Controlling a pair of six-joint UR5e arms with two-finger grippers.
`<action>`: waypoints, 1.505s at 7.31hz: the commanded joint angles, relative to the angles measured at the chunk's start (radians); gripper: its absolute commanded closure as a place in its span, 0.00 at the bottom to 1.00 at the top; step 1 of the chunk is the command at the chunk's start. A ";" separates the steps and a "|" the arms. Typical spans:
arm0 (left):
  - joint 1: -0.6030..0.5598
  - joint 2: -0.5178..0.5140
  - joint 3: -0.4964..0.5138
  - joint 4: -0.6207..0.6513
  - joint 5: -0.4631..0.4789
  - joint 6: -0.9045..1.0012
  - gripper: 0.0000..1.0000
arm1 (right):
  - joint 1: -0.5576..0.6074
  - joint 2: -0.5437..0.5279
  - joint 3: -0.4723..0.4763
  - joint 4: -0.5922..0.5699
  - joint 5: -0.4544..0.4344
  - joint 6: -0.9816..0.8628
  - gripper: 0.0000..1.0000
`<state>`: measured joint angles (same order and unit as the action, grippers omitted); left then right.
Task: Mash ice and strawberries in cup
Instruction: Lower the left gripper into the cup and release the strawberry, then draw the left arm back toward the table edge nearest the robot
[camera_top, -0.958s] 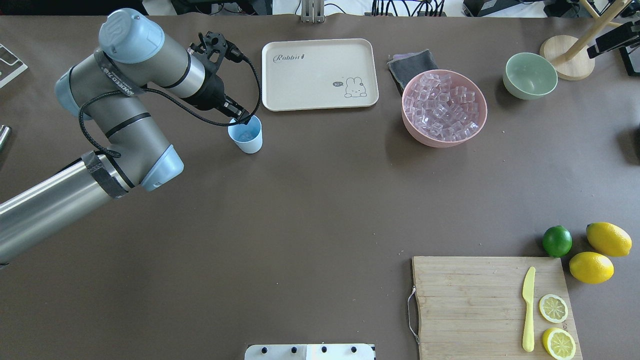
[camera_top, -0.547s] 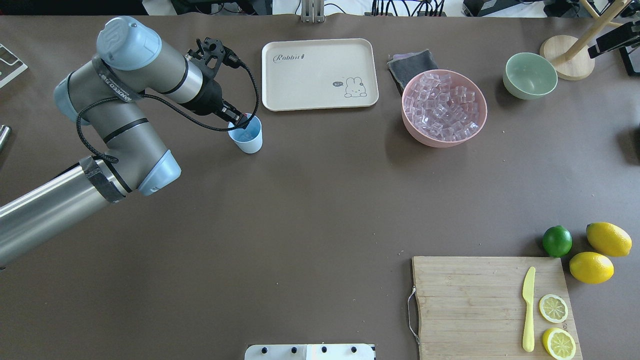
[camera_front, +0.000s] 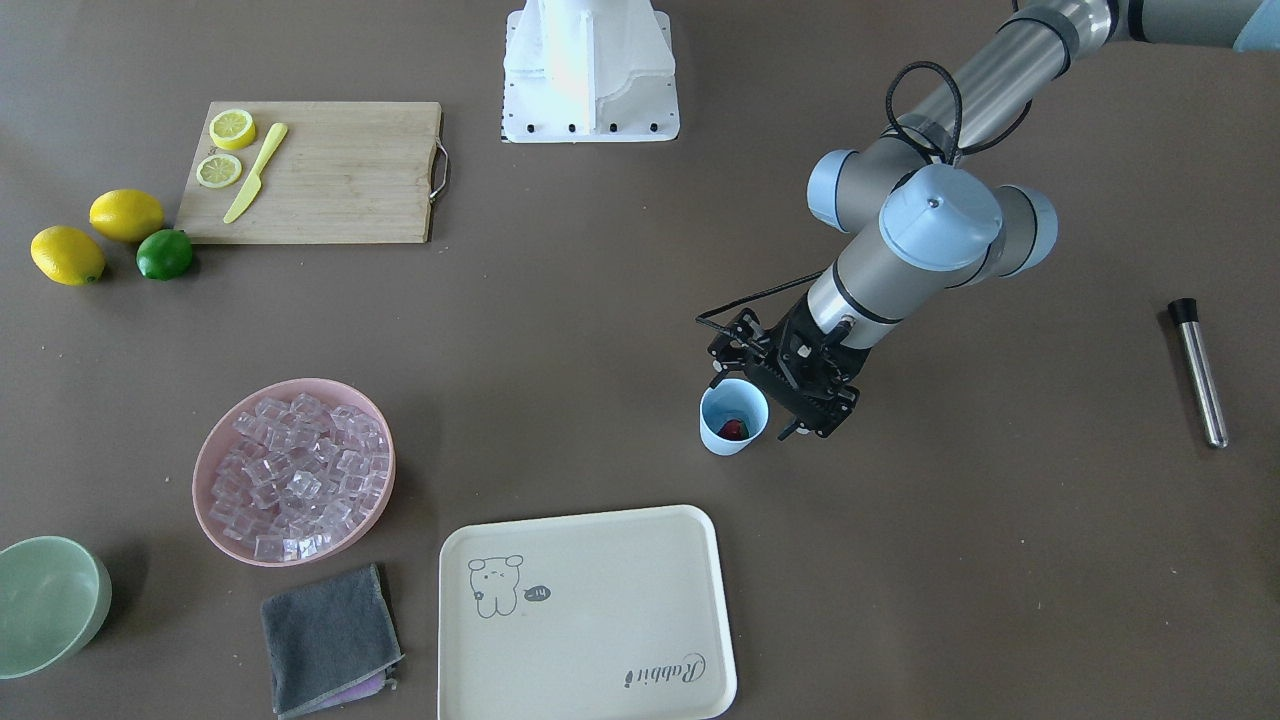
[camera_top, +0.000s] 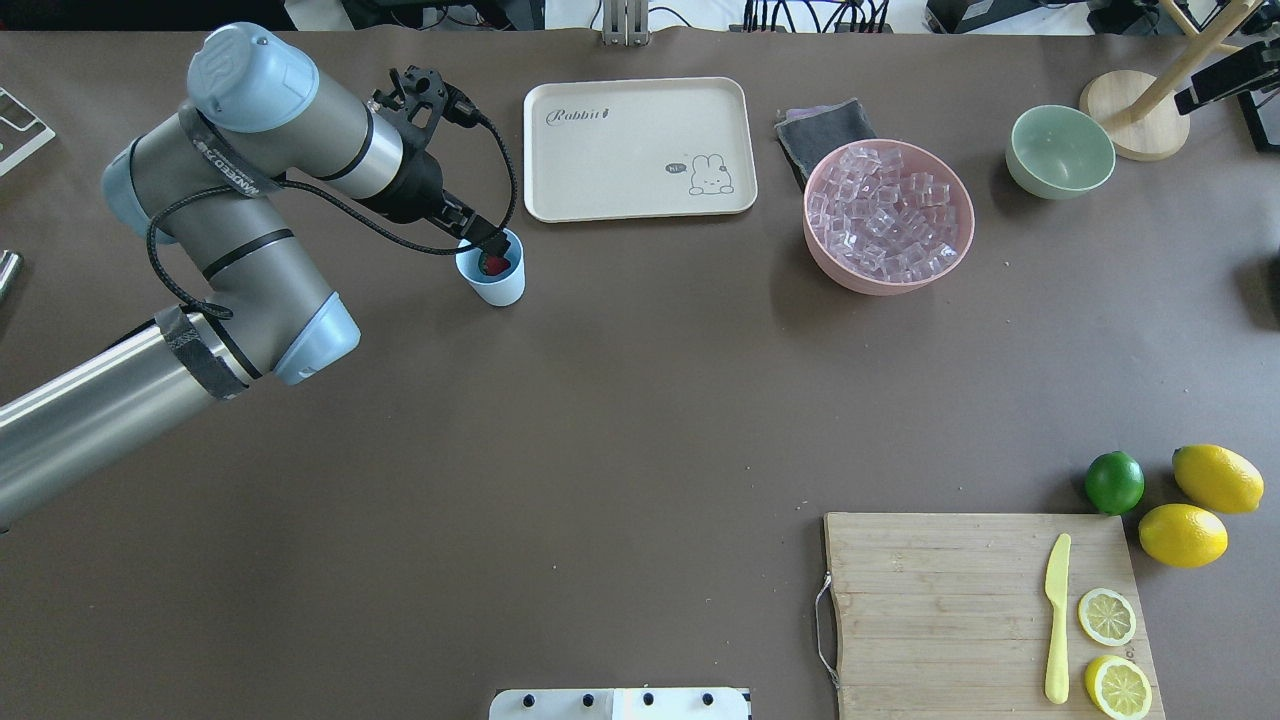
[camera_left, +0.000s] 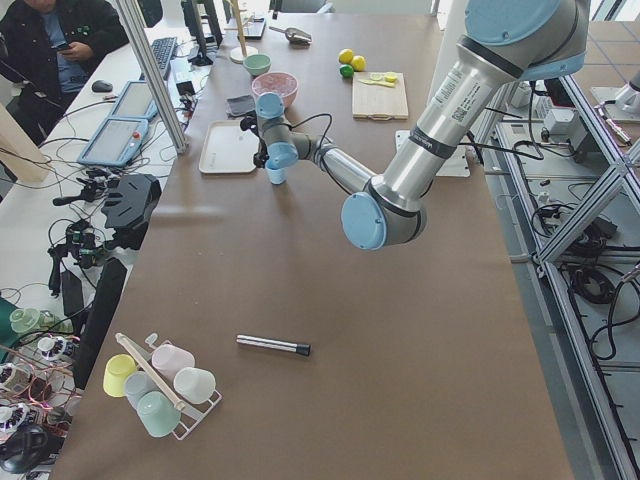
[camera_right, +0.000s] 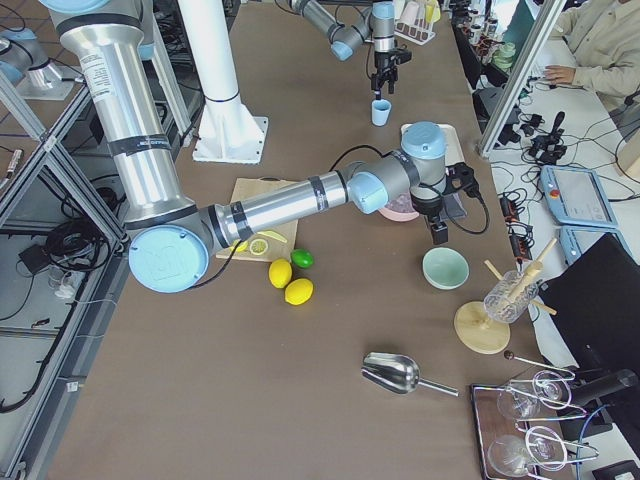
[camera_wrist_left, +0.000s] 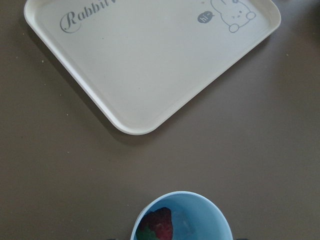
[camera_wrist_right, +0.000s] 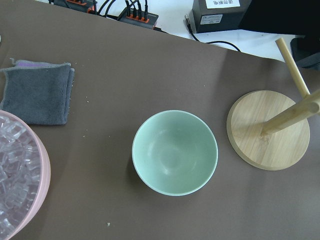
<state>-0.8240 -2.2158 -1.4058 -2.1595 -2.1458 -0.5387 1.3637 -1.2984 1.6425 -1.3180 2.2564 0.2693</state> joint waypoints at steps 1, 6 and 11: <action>-0.085 0.002 -0.025 0.033 -0.014 0.002 0.02 | 0.000 0.001 -0.001 -0.001 0.000 -0.001 0.01; -0.363 0.111 -0.047 0.306 -0.125 0.002 0.03 | 0.008 0.001 0.022 -0.007 0.012 0.014 0.01; -0.574 0.304 0.007 0.377 -0.140 0.002 0.03 | 0.008 0.013 0.114 -0.003 0.005 0.018 0.01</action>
<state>-1.3435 -1.9684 -1.4073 -1.7826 -2.2802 -0.5375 1.3711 -1.2785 1.7094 -1.3190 2.2599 0.2862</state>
